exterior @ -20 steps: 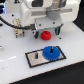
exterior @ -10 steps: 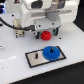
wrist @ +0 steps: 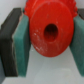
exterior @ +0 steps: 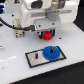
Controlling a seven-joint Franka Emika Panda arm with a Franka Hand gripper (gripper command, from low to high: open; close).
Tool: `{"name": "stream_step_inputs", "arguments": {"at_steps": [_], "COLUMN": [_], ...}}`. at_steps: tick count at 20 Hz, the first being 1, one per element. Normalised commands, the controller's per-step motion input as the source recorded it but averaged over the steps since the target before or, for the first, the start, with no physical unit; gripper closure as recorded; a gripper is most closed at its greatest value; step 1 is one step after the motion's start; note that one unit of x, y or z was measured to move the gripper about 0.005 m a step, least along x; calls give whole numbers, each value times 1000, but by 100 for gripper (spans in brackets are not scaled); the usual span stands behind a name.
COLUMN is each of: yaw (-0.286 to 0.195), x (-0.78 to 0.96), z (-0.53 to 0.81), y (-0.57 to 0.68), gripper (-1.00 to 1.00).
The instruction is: Insert the blue gear onto the right peg, followed by the red gear
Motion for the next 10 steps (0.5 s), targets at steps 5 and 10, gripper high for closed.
{"name": "stream_step_inputs", "arguments": {"at_steps": [5, 10], "yaw": [0, 0], "x": [247, 529], "z": [545, 519], "y": [-21, -150], "gripper": [100, 100]}}
